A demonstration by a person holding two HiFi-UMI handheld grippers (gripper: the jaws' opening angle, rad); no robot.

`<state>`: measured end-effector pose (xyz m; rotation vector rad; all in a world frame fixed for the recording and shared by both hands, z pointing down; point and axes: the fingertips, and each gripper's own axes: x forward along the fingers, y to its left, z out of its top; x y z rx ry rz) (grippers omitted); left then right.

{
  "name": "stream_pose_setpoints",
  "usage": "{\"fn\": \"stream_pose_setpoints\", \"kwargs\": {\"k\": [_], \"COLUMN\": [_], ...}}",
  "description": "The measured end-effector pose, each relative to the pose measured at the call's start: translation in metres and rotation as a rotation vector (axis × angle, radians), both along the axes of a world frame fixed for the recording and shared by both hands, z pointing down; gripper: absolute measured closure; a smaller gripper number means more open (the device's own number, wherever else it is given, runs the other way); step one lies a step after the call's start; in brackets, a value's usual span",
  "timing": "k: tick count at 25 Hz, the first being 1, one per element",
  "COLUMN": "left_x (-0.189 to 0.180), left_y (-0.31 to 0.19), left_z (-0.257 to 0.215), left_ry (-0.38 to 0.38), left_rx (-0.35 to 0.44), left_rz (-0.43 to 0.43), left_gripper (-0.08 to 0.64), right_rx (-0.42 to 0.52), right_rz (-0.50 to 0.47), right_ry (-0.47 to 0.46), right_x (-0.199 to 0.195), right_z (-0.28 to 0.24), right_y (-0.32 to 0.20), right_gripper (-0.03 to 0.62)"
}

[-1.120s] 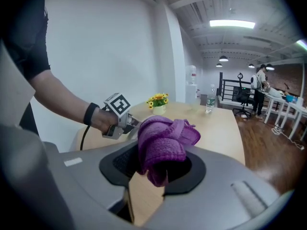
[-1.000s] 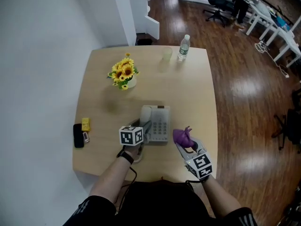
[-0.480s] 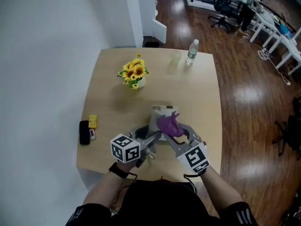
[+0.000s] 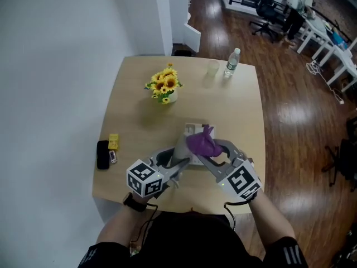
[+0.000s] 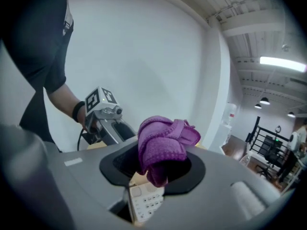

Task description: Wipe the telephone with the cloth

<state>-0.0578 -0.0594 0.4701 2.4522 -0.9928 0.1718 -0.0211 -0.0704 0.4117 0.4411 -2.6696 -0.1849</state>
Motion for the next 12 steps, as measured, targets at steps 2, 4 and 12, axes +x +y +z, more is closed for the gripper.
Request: {"fn": "stream_pose_setpoints", "kwargs": {"k": [2,4,12], "left_x": [0.0,0.002,0.018], "left_y": [0.007,0.015,0.036], "left_z": [0.001,0.002,-0.016], "left_ry": [-0.027,-0.05,-0.071], "left_rx": [0.022,0.044,0.117], "left_rz": [0.042,0.087,0.225], "left_gripper": [0.344,0.344,0.342], "right_rx": [-0.013,-0.031,-0.208], "right_rz": [-0.073,-0.159,-0.428], "right_ry": [0.054,0.113,0.151], "right_x": [0.002,0.006,0.02], "right_z": [-0.001,-0.002,-0.015], "right_y": [0.003,0.005,0.011], "right_gripper": [0.454,0.454,0.455]}}
